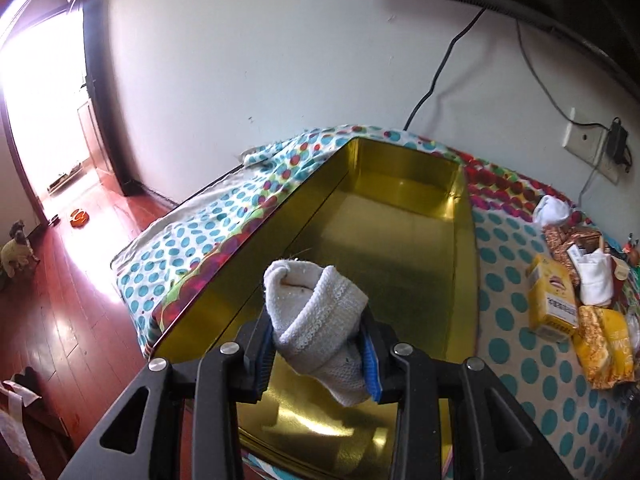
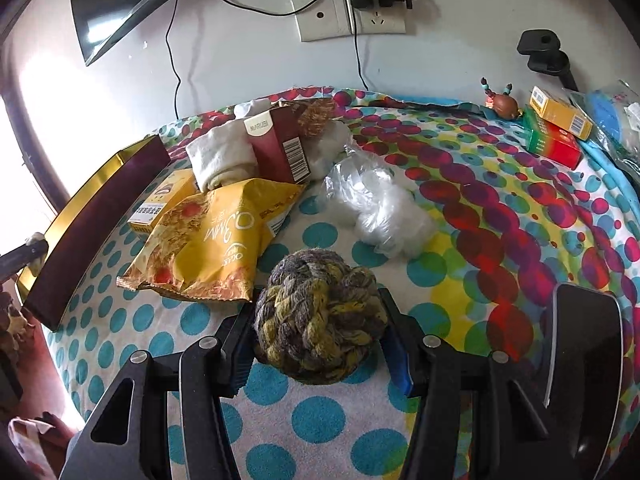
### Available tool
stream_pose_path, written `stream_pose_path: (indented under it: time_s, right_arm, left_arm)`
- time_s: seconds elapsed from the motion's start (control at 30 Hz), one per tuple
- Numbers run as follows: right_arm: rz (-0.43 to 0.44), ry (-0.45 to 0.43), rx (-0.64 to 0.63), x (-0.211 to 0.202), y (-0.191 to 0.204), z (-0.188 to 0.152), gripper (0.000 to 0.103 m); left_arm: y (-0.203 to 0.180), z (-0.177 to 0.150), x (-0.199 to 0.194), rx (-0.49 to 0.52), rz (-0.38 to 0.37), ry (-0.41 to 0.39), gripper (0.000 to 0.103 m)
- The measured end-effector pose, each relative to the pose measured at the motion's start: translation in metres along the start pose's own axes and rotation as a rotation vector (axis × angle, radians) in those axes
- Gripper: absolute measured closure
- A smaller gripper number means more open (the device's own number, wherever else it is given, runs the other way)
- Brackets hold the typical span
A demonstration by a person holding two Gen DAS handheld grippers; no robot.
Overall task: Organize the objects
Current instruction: 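Drop the sock into the gold tin while the right gripper grasps the rope ball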
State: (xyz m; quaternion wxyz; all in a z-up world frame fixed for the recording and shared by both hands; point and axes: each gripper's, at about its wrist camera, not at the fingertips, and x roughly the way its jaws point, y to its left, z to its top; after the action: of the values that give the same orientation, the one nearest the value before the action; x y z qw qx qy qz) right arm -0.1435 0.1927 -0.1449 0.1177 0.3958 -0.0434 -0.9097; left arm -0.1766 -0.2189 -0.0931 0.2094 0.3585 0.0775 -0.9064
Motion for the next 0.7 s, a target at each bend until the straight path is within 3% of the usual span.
stream_pose_path:
  time_s: [0.2,0.57,0.63,0.7]
  right_arm:
    - [0.0,0.006,-0.01,0.001,0.002,0.0,0.051]
    - [-0.007,0.007,-0.021,0.001,0.003,-0.002,0.051]
    - [-0.006,0.006,-0.019,0.002,0.003,-0.002,0.051]
    - [-0.008,0.007,-0.021,0.002,0.004,-0.002,0.051]
  left_arm:
    - [0.004,-0.007,0.019,-0.018,0.021,0.047,0.067]
    - [0.002,-0.005,0.012,-0.009,0.017,0.034,0.058]
    - [0.002,-0.003,0.007,-0.014,0.007,0.023,0.053]
    - [0.0,-0.001,-0.002,-0.011,0.013,-0.001,0.037]
